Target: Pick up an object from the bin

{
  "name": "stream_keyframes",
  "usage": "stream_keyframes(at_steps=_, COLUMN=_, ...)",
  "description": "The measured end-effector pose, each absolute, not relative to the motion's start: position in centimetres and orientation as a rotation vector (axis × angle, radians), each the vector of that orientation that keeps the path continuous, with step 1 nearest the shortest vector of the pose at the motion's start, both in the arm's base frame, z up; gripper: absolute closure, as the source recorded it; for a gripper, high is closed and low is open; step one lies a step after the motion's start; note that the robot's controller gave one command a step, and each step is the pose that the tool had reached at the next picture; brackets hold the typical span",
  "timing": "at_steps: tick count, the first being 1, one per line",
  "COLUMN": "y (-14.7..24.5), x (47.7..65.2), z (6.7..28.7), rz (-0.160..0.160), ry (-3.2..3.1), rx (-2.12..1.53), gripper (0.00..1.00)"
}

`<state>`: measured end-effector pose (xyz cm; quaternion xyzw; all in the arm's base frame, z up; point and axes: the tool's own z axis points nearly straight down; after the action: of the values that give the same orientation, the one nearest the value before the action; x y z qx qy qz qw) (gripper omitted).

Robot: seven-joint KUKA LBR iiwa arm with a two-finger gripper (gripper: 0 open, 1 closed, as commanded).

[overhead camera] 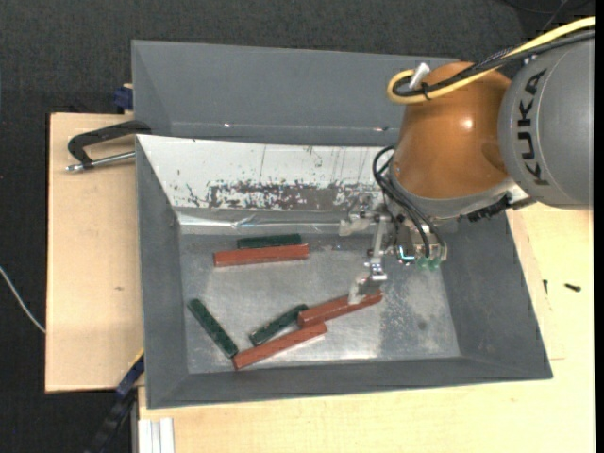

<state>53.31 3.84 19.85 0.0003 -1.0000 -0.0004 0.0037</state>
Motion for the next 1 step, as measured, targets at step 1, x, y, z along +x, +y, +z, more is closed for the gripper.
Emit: stream_keyframes(at_steps=1, y=3.82, x=53.48, z=20.31, rz=-0.002, ry=-3.143, rx=0.000, gripper=0.00)
